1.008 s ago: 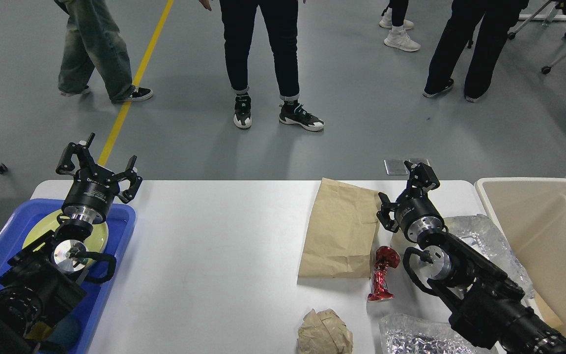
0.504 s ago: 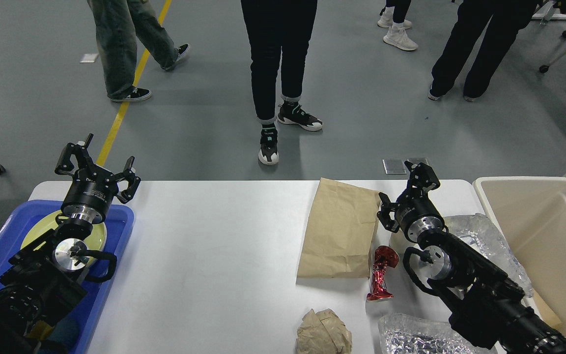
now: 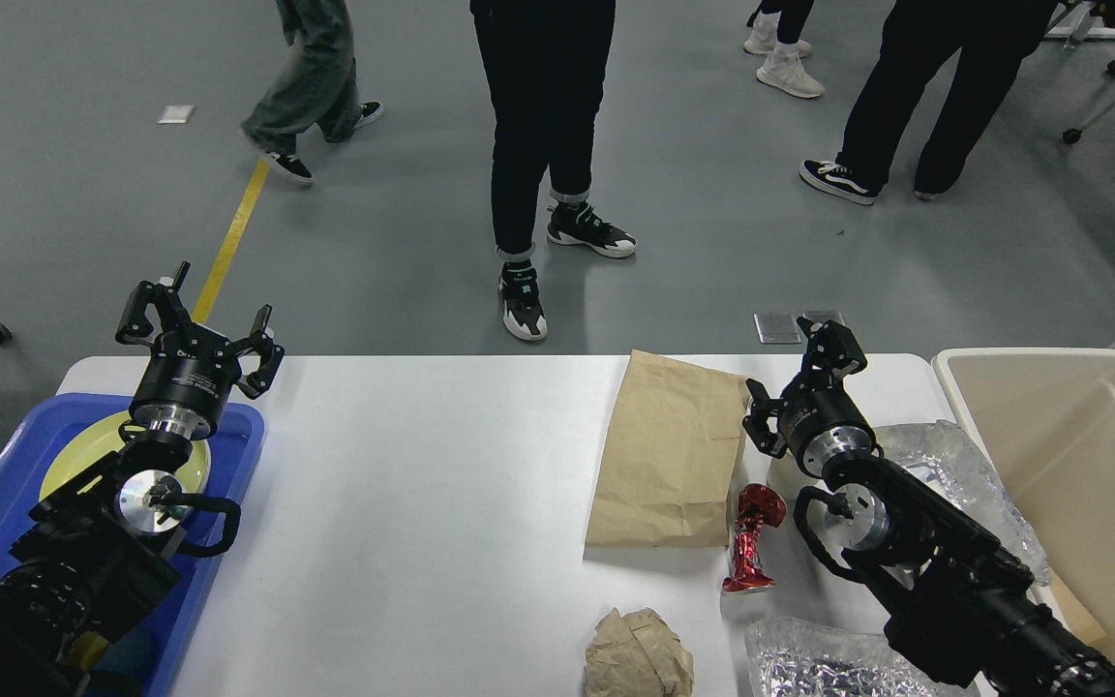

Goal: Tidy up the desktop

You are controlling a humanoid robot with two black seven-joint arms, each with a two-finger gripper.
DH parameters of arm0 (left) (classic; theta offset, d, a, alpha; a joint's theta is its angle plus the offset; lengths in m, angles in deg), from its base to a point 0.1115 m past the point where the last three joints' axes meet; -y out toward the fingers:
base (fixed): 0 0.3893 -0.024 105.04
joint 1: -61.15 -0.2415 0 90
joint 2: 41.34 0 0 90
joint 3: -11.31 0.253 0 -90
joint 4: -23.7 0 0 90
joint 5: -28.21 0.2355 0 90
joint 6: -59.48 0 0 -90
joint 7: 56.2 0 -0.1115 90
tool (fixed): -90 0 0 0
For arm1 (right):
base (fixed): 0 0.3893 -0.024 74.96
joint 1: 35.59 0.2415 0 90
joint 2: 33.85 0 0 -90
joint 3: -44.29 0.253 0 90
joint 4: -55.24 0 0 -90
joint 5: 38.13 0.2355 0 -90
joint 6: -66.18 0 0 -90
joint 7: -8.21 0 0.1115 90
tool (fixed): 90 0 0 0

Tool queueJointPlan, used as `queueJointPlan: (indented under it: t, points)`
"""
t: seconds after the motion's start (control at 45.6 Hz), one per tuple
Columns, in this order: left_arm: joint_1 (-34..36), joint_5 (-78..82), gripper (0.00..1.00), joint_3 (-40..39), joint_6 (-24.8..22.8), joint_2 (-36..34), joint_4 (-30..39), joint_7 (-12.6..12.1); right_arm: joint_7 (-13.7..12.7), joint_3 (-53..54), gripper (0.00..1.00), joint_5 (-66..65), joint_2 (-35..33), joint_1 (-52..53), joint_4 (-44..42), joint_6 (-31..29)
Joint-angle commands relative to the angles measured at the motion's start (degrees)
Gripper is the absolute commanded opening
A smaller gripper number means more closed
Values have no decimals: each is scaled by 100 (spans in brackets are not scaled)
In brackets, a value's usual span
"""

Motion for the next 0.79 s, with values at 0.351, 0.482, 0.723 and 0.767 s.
queueJointPlan:
  t: [0.351,0.482,0.723,0.767]
  points:
    - [-9,-9,96,6,0,0,-2,-5,0,0,100,0,0,7,-13,2]
    - [-9,-9,96,-2,0,0,-2,4,0,0,100,9,0,7,-13,-6]
    - [0,-9,96,6,0,0,-2,4,0,0,100,0,0,7,-13,2]
    - [0,-9,96,-2,0,0,-2,-5,0,0,100,0,0,7,-13,2]
